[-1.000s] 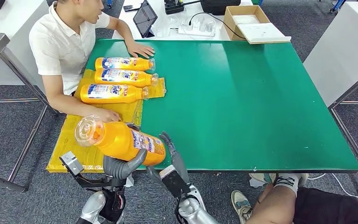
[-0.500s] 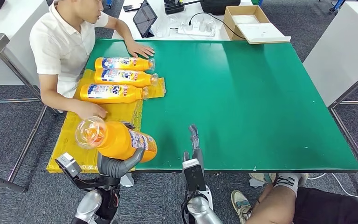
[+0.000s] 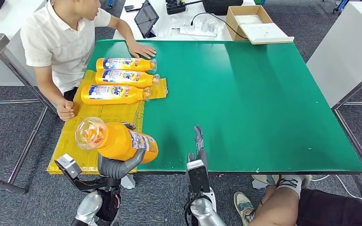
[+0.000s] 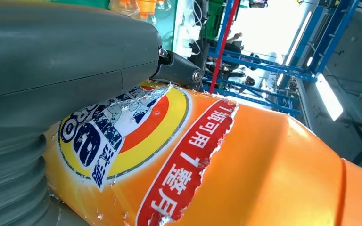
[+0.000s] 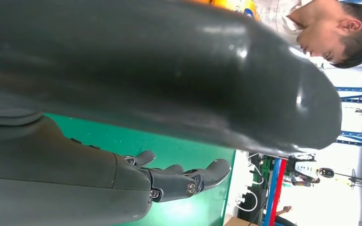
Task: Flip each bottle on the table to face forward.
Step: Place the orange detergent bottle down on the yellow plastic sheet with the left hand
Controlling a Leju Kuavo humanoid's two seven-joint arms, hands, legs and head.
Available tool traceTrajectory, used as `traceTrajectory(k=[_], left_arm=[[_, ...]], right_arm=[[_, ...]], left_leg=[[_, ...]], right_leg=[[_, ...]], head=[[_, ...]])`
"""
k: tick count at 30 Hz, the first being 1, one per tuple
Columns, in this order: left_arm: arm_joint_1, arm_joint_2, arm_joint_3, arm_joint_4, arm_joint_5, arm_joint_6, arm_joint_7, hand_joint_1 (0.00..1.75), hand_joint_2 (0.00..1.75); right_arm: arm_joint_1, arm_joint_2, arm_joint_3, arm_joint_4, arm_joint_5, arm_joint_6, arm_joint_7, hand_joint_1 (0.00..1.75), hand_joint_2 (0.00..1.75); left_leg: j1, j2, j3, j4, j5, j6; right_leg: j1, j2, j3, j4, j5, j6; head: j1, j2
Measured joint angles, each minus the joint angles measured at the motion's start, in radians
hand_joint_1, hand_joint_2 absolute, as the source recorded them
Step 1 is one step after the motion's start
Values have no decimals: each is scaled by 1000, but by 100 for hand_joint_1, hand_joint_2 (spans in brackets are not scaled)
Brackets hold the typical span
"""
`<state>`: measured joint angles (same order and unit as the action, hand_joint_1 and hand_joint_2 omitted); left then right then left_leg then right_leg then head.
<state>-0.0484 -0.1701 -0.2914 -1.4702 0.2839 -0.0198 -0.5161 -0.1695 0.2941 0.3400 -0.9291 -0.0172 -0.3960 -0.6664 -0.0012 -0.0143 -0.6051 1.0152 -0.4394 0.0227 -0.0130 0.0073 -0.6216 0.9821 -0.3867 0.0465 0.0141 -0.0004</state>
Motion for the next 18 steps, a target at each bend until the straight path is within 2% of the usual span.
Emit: traceTrajectory(k=[9, 11, 13, 15, 16, 17, 18], left_arm=[[-1, 0, 1, 0, -7, 8, 7, 175, 175], [-45, 16, -2, 49, -91, 92, 83, 175, 175], [-152, 46, -2, 196, -337, 304, 282, 175, 175], [-256, 69, 11, 359, -719, 544, 466, 175, 175], [-293, 78, 20, 423, -940, 630, 497, 175, 175], [-326, 86, 27, 478, -1165, 674, 495, 175, 175], [-355, 92, 32, 526, -1378, 678, 478, 175, 175]], right_arm=[[1, 0, -3, -1, 0, -3, 0, 0, 0], [14, -1, -13, -32, 3, -41, 0, 0, 0], [34, -3, -39, -105, 12, -98, 1, 0, 0], [49, -4, -68, -174, 22, -121, 3, 0, 0], [57, -4, -81, -199, 26, -121, 4, 0, 0], [66, -5, -92, -220, 28, -121, 4, 0, 0], [74, -6, -101, -235, 30, -121, 4, 0, 0]], left_leg=[[0, 0, 0, 0, 0, 0], [0, -3, -1, 0, 1, 1], [0, -7, -2, 0, 3, 0], [1, -1, -2, 0, 4, -2], [1, 4, -2, 0, 4, -3], [1, 6, -2, 0, 5, -3], [1, 6, -3, 0, 5, -3]], right_leg=[[0, 0, -1, 0, 0, 0], [0, -3, -3, 0, 0, 0], [0, -7, -3, 0, 1, -1], [1, -2, -3, 1, 5, -3], [1, 3, -4, 1, 6, -4], [1, 5, -5, 1, 7, -5], [1, 5, -5, 1, 7, -5]], head=[[0, 0], [0, 0], [5, 0], [7, 0], [5, 0], [3, 0], [3, 0]])
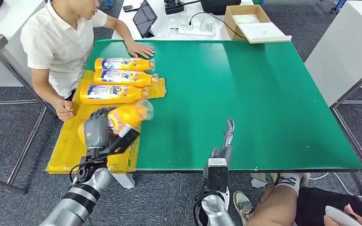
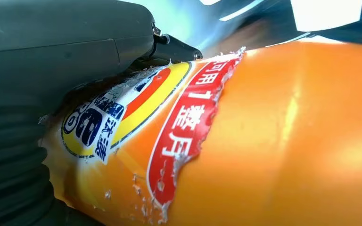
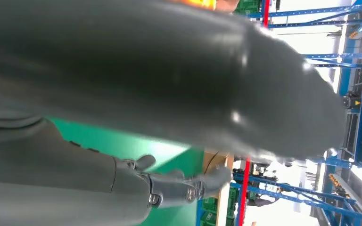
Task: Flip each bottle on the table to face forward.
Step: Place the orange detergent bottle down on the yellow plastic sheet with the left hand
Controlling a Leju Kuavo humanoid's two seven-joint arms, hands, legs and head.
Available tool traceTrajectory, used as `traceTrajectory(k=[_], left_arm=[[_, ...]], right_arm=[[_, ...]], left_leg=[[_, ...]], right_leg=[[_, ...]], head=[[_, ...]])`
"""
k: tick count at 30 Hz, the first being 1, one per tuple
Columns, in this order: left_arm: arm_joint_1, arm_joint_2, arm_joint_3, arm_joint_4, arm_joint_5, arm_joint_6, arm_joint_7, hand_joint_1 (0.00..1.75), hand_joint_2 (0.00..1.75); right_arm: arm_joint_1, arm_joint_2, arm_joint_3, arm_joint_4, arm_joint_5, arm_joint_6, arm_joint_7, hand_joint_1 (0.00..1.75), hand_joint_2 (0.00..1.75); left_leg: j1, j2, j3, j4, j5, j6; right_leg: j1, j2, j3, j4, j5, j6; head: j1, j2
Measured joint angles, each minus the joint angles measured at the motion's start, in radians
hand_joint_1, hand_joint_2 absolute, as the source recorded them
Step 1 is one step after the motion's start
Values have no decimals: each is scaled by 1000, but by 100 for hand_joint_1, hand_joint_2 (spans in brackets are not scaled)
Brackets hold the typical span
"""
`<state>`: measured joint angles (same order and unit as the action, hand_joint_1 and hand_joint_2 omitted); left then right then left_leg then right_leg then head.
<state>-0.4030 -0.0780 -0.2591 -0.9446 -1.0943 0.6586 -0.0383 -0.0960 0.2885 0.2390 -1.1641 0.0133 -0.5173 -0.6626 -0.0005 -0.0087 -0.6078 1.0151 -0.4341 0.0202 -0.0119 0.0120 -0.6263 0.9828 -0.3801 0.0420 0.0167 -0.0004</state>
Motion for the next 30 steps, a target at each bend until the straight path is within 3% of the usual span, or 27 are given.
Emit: traceTrajectory(k=[2, 4, 6, 9, 11, 24, 30], left_arm=[[-33, 11, 12, 72, -339, -46, -26, 175, 175], [-42, 19, 22, 115, -462, -79, -26, 175, 175], [-51, 22, 27, 144, -368, -85, -25, 175, 175], [-66, 26, 28, 173, -45, -86, -23, 175, 175], [-75, 27, 29, 186, 55, -86, -21, 175, 175], [-106, 32, 16, 226, -132, -49, 64, 175, 175], [-117, 31, 12, 234, -68, -161, 36, 175, 175]], right_arm=[[8, 0, -15, -19, 4, 0, -1, 0, 0], [13, 1, -25, -31, 4, 1, -2, 0, 0], [20, 1, -35, -39, 4, 1, -2, 0, 0], [25, 1, -42, -45, 4, 1, -2, 0, 0], [25, 2, -45, -47, 4, 3, -2, 0, 0], [34, 3, -53, -48, 7, 13, -3, 0, 0], [34, 3, -58, -48, 5, 17, -3, 0, 0]], left_leg=[[0, -2, -1, 0, 1, 0], [0, 0, -2, 0, 1, 0], [0, 1, -2, 0, 0, 0], [1, 0, -2, 0, 0, 0], [1, -1, -3, 0, 0, 0], [1, 0, -3, 0, 0, 0], [1, 0, -3, 0, 0, 0]], right_leg=[[0, -1, 0, 0, 0, 0], [0, 0, -1, 1, 0, 0], [0, 0, -3, 0, 0, 0], [1, 0, -3, 0, 0, 0], [1, 0, -3, 0, 0, 0], [1, 0, -3, 0, 0, 0], [1, 0, -3, 0, 0, 0]], head=[[0, 0], [0, 0], [0, 0], [0, 0], [0, 0], [0, 0], [0, 0]])
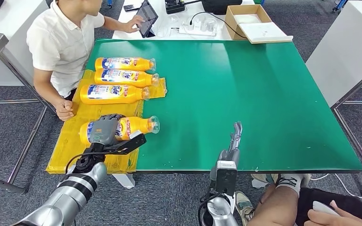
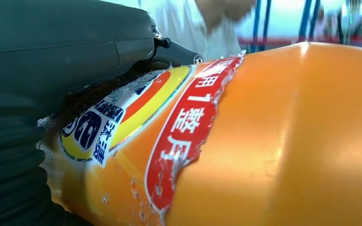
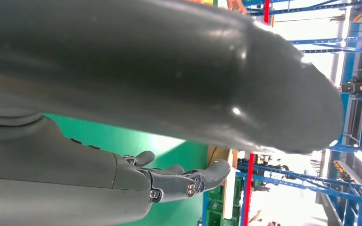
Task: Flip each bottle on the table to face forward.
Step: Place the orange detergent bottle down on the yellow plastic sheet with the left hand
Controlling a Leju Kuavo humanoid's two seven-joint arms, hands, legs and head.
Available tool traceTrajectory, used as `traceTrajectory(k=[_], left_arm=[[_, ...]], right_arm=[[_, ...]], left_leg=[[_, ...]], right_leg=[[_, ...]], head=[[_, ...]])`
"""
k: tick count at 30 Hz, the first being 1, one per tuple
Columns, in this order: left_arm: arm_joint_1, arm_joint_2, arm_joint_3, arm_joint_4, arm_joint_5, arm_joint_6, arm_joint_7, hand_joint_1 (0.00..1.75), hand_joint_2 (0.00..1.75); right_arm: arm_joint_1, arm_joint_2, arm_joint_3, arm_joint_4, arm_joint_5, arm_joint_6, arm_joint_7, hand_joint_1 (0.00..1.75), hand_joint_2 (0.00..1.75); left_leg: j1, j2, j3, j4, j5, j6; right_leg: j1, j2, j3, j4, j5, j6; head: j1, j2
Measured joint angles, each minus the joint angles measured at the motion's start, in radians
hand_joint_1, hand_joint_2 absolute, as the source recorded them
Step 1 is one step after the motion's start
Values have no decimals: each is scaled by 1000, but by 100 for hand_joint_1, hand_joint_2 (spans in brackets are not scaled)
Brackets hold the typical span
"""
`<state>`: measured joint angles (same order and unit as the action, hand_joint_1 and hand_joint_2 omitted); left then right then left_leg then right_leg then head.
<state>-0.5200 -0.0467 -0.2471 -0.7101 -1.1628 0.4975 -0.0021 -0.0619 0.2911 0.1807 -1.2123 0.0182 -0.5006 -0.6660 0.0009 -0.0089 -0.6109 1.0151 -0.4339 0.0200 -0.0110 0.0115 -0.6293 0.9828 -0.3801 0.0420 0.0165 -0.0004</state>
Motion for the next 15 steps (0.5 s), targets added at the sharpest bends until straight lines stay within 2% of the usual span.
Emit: traceTrajectory(k=[4, 5, 8, 9, 12, 15], left_arm=[[-26, -2, -5, 37, 0, -70, 9, 173, 175], [-33, -3, -9, 52, -11, -81, 20, 165, 175], [-50, -8, -20, 93, -20, -112, 33, 74, 175], [-55, -11, -21, 105, -8, -125, 24, 51, 175], [-69, -17, -21, 135, 29, -161, 1, 39, 175], [-79, -22, -21, 156, 39, -178, -2, 6, 175]], right_arm=[[-1, 0, -8, 0, -1, 5, 0, 0, 0], [-1, 0, -10, 0, 0, 5, 0, 0, 0], [-1, 1, -19, 0, 1, 5, 0, 0, 0], [-1, 0, -22, 0, 1, 5, 0, 0, 0], [-1, 0, -27, 0, 2, 7, 0, 0, 0], [-1, 0, -33, 0, 2, 8, 0, 0, 0]], left_leg=[[0, 0, 0, 0, 0, 0], [0, 0, 0, 0, 0, 0], [0, 0, 1, 0, 0, 0], [0, 0, 1, 0, 0, 0], [0, 0, 2, 0, 0, 0], [0, 0, 3, 0, 0, 0]], right_leg=[[0, 0, 0, 0, 0, 0], [0, 0, 1, 0, 0, 0], [0, 0, 1, 0, 0, 0], [0, 0, 1, 0, 0, 0], [0, 0, 2, 0, 0, 0], [0, 0, 3, 0, 0, 0]], head=[[0, 0], [0, 0], [0, 0], [0, 0], [0, 0], [0, 0]])
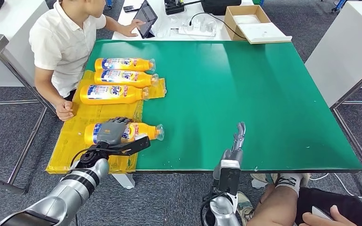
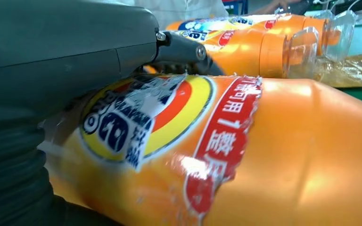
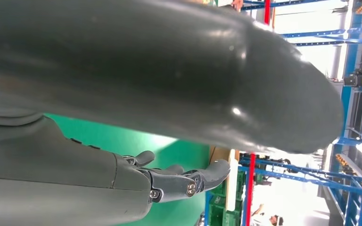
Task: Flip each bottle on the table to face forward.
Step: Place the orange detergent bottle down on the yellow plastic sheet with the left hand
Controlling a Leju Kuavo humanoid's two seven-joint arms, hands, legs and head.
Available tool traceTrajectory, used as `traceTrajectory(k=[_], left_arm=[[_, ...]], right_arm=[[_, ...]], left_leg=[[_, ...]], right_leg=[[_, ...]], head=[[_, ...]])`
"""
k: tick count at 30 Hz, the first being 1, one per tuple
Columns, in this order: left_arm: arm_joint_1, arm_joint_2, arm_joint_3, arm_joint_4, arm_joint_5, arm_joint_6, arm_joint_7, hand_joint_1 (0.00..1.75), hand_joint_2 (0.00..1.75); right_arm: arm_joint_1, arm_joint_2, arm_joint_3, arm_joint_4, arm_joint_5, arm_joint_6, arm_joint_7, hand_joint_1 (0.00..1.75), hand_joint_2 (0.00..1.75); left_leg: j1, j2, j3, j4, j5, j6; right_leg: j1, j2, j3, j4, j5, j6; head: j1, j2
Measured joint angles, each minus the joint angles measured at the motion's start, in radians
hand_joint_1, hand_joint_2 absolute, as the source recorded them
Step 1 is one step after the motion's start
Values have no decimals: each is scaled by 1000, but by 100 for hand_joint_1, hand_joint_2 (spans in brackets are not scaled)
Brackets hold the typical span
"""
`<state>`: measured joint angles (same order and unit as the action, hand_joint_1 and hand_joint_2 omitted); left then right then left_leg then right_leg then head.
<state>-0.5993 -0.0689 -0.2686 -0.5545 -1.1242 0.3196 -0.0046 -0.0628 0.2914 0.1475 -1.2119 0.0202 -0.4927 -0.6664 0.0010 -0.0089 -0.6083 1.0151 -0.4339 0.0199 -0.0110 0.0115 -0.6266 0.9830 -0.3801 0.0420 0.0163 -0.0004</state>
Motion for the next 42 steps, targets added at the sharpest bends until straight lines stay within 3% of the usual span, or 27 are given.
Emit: traceTrajectory(k=[4, 8, 12, 14, 17, 26, 30, 33, 36, 39, 42], left_arm=[[-15, -5, 1, 29, 26, -63, -7, 0, 175], [-29, -6, 6, 53, 90, -140, -62, 0, 0], [-25, -8, 41, 58, 273, -262, -242, 0, 175], [-5, -15, 71, 45, 409, -338, -346, 0, 175], [30, -29, 116, 12, 539, -404, -415, 0, 175], [71, -46, 165, -38, 578, -428, -427, 0, 175], [106, -53, 178, -84, 709, -424, -471, 0, 175], [176, -76, 189, -192, 897, -366, -526, 0, 175], [243, -106, 192, -352, 1057, -244, -570, 0, 175], [283, -127, 192, -514, 1149, -150, -591, 0, 175], [318, -141, 192, -630, 1207, -112, -601, 0, 175]], right_arm=[[0, 0, -6, 0, 11, -6, 0, 0, 0], [-2, -1, -13, 4, 12, -12, 0, 0, 0], [-3, -5, -19, 10, 10, -12, 0, 0, 0], [-3, -7, -19, 11, 8, -12, 0, 0, 0], [-2, -10, -19, 12, 7, -12, 0, 0, 0], [-2, -12, -19, 16, 6, -12, 0, 0, 0], [-2, -14, -19, 16, 6, -14, 0, 0, 0], [0, -14, -19, 15, 8, -26, 0, 0, 0], [10, -14, -10, 0, 18, -57, 0, 0, 0], [20, -14, 6, -29, 27, -97, 0, 0, 0], [31, -14, 24, -66, 29, -117, 0, 0, 0]], left_leg=[[0, -1, 2, 0, 0, 0], [0, -3, 7, 0, -1, 0], [0, -10, 12, -1, -1, 0], [0, -11, 13, -1, -1, 0], [0, -11, 13, -1, -1, 0], [0, -11, 13, -1, -1, 0], [0, -10, 12, 0, -1, 0], [0, -8, 8, 0, 0, 0], [0, -9, 5, 0, 0, 0], [0, -8, 3, 0, -1, 0], [0, -8, 2, 0, -1, 0]], right_leg=[[0, 0, 2, 0, 0, 0], [0, -1, 9, -1, -2, 1], [0, -6, 15, -1, -5, 1], [0, -6, 17, -1, -5, 1], [0, -6, 17, -1, -4, 2], [0, -6, 16, -1, -4, 2], [0, -6, 15, -1, -4, 2], [0, -6, 11, -1, -3, 2], [0, -6, 8, -1, -3, 2], [0, -6, 6, -1, -3, 2], [0, -6, 4, -1, -3, 2]], head=[[0, 0], [0, 0], [0, 0], [0, 0], [0, 0], [0, 0], [0, 0], [0, 0], [0, 0], [0, 0], [0, 0]])
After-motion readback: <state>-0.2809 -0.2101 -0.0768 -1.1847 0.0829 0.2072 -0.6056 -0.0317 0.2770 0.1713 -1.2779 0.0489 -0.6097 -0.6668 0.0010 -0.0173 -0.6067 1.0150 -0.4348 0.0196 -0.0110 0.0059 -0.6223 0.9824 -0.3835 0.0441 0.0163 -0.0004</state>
